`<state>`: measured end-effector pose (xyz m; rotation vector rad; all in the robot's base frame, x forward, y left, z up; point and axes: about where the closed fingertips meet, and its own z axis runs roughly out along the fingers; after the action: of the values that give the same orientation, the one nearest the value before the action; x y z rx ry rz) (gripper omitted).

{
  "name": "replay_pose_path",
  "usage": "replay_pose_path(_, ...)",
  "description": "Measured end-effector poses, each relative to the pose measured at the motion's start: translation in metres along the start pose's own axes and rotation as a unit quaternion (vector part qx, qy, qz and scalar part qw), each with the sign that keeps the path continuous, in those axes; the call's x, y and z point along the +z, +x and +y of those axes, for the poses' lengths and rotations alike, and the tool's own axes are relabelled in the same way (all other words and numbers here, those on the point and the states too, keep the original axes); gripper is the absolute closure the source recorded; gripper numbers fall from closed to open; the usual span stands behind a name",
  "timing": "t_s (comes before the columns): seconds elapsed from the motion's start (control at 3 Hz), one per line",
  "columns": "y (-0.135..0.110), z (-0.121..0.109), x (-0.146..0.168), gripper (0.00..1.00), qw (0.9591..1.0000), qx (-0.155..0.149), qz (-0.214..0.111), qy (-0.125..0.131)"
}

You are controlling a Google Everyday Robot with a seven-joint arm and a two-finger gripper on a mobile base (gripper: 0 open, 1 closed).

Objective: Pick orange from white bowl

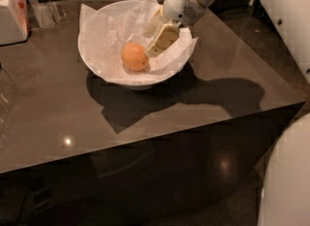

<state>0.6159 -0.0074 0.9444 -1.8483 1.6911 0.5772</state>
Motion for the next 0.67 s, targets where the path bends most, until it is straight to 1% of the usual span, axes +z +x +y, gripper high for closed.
replay_pose_path(0.33,0.000,-0.012,0.025,0.41,0.9996,-0.006,-0.011,-0.026)
replay_pose_path(0.67,0.001,-0.021,0.044,0.33,0.9988,-0.006,-0.021,-0.045)
